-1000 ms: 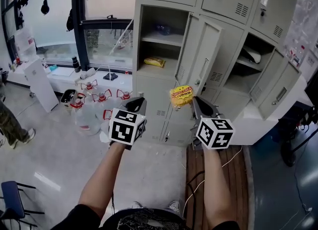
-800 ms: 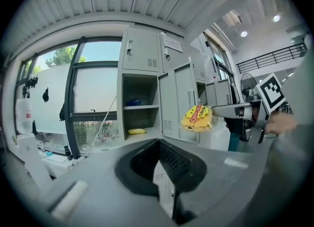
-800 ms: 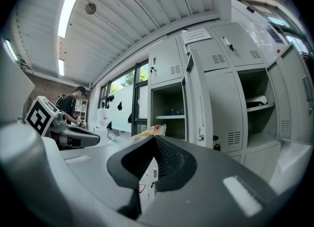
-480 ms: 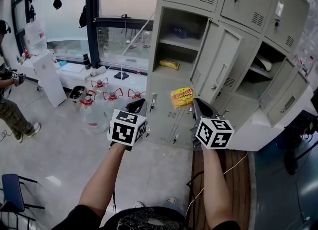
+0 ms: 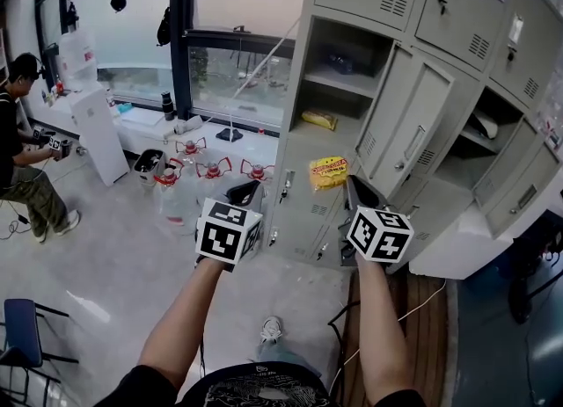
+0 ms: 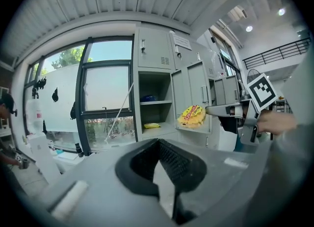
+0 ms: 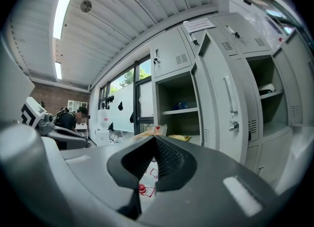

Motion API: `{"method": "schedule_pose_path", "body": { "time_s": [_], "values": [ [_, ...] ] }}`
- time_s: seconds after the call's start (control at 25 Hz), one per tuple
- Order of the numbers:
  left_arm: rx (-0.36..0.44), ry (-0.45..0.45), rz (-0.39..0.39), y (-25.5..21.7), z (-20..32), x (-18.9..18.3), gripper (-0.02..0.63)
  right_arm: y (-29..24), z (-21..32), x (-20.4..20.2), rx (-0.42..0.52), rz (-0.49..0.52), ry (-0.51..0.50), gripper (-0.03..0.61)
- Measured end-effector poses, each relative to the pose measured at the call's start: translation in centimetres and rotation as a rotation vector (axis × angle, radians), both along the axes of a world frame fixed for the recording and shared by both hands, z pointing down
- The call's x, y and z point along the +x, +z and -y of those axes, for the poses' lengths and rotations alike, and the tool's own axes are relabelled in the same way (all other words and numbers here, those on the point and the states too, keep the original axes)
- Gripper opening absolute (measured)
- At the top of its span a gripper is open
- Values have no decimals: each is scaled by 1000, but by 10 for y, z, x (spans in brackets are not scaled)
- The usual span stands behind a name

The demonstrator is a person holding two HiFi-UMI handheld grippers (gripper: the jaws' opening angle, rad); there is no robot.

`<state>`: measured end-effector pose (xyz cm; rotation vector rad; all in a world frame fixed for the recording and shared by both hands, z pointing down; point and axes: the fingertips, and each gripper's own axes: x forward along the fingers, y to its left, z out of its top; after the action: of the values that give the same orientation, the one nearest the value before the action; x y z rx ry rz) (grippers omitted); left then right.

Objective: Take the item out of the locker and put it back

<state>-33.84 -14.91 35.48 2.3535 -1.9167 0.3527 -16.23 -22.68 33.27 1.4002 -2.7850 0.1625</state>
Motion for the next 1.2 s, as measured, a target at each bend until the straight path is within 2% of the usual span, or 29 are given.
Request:
{"method": "schedule_pose_path", "body": {
  "time_s": [0.4,1.2],
  "values": [
    [3,-22,6,5,28,-26,0,4,34,-28,3,31,12,28],
    [-39,10,14,21,160,-40,0,18,164,-52,-42,86,53,26]
  ]
}}
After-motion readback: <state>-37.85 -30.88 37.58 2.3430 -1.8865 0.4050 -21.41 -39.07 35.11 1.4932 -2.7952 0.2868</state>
